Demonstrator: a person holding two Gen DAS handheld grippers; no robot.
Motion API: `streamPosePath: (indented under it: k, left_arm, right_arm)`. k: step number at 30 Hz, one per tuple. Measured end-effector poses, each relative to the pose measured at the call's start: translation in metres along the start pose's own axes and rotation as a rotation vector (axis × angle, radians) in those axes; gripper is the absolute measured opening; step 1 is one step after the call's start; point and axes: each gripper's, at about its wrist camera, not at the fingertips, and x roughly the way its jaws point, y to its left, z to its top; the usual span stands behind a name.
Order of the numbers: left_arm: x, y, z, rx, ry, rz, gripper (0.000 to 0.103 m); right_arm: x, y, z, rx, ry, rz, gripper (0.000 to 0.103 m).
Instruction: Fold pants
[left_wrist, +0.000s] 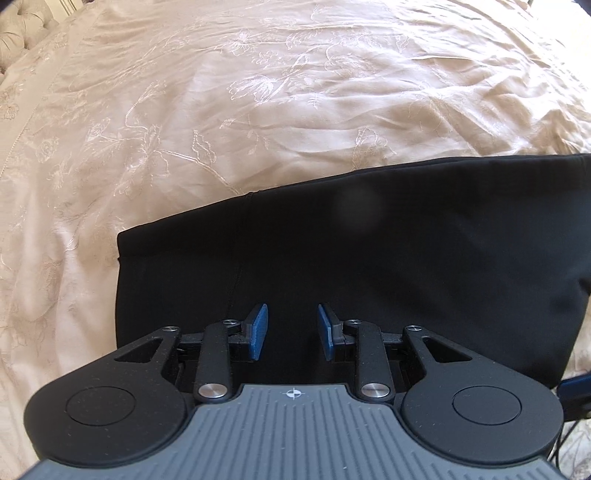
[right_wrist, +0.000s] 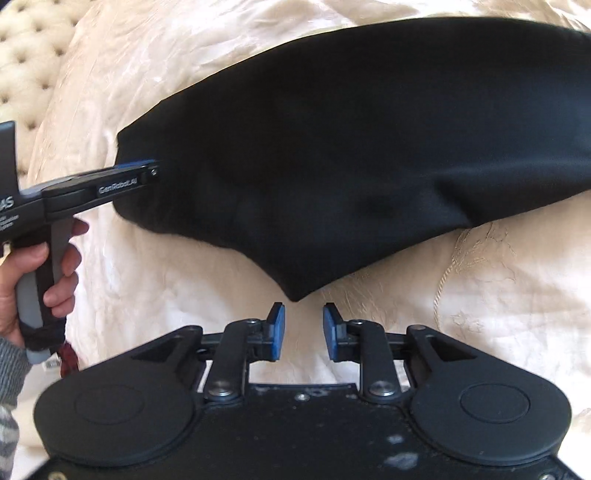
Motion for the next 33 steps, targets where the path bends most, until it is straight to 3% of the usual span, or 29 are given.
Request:
streamPosePath:
  k: [5, 8, 10, 13, 15, 18, 21, 23, 25, 28, 30, 33]
  left_arm:
    - [-0.004, -0.005, -0.011, -0.003, -0.004, -0.037, 0.029]
    - [-0.001, -0.017, -0.015, 0.024, -0.002, -0.084, 0.029]
    - [0.002, -0.027, -0.018, 0.066, -0.01, -0.089, 0.029]
    - [0.013, -0.036, -0.019, 0.12, -0.025, -0.047, 0.029]
    - [0.026, -0.037, -0.017, 0.137, -0.003, 0.007, 0.031]
    - [0.024, -0.036, -0.011, 0.134, 0.01, 0.011, 0.031]
    - [0.01, -0.033, -0.006, 0.119, -0.031, 0.01, 0.031]
    - [0.006, -0.031, -0.004, 0.104, -0.053, -0.006, 0.031]
    - [0.011, -0.029, 0.001, 0.093, -0.057, -0.007, 0.031]
    - [0.023, -0.027, 0.009, 0.11, -0.065, 0.049, 0.031]
    - [0.034, -0.024, 0.014, 0.123, -0.071, 0.084, 0.033]
    - [0.043, -0.02, 0.023, 0.105, -0.041, 0.106, 0.037]
  right_arm:
    - [-0.036, 0.032, 0.003, -0.326, -0.179, -0.071, 0.026]
    - [-0.013, 0.042, 0.007, -0.467, -0.163, -0.112, 0.025]
    - [0.007, 0.044, 0.008, -0.529, -0.117, -0.123, 0.018]
    - [0.047, 0.043, 0.008, -0.602, -0.113, -0.253, 0.011]
    - [0.059, 0.034, 0.017, -0.557, -0.127, -0.292, 0.008]
    - [0.042, 0.019, 0.028, -0.407, -0.141, -0.227, 0.006]
    - [0.005, 0.012, 0.027, -0.374, -0.279, -0.212, 0.012]
    - [-0.008, 0.006, 0.034, -0.336, -0.343, -0.244, 0.022]
    - [-0.006, -0.005, 0.048, -0.323, -0.346, -0.29, 0.022]
    - [0.011, -0.022, 0.068, -0.343, -0.344, -0.393, 0.022]
    - [0.021, -0.033, 0.086, -0.309, -0.347, -0.436, 0.018]
    - [0.021, -0.047, 0.104, -0.208, -0.368, -0.421, 0.009]
